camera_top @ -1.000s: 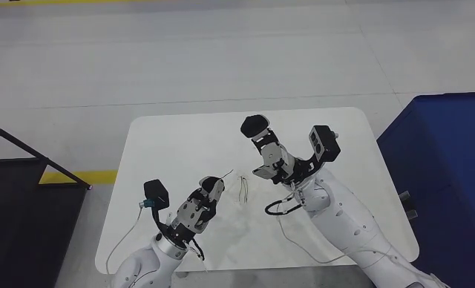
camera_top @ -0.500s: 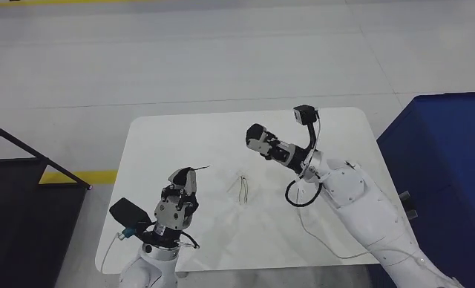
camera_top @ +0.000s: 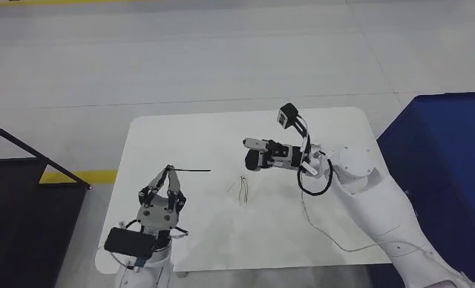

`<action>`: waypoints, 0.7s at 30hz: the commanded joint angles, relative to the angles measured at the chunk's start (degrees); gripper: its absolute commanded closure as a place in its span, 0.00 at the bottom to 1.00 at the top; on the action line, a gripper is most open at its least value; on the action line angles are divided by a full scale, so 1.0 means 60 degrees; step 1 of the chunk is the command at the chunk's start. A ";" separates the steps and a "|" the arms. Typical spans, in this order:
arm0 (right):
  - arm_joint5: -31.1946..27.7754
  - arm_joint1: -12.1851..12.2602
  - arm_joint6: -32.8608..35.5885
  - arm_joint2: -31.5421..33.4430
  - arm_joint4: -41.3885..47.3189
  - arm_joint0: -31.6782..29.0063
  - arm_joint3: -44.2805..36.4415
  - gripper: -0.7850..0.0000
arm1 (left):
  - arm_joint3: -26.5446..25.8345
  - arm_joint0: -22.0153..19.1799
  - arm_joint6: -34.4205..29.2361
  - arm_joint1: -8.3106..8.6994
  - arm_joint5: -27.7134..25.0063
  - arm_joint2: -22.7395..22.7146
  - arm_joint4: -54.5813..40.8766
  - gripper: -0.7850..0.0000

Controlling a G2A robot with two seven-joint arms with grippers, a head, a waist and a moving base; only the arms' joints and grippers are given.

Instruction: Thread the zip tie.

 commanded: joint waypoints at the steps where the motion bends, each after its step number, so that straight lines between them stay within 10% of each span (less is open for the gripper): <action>1: 0.1436 0.0042 0.0354 0.0316 0.0719 0.0072 0.0066 0.00 | 0.0284 -0.0106 -0.0043 -0.0044 0.1350 0.0066 0.1522 1.00; 9: 0.1754 0.0074 0.0432 0.0457 0.0746 0.0178 -0.0142 0.00 | 0.0419 -0.0186 -0.0219 -0.0059 0.1708 0.0054 0.2139 1.00; 16: 0.2069 -0.0117 0.2132 -0.0073 0.3093 0.0089 0.0417 0.00 | 0.0409 0.0006 -0.1185 -0.0059 0.3041 -0.0061 0.7403 1.00; 21: 0.1633 -0.0194 0.2175 -0.0285 0.3078 0.0230 0.0670 0.00 | 0.0516 -0.0001 -0.2401 -0.0174 0.2430 0.0671 0.9431 1.00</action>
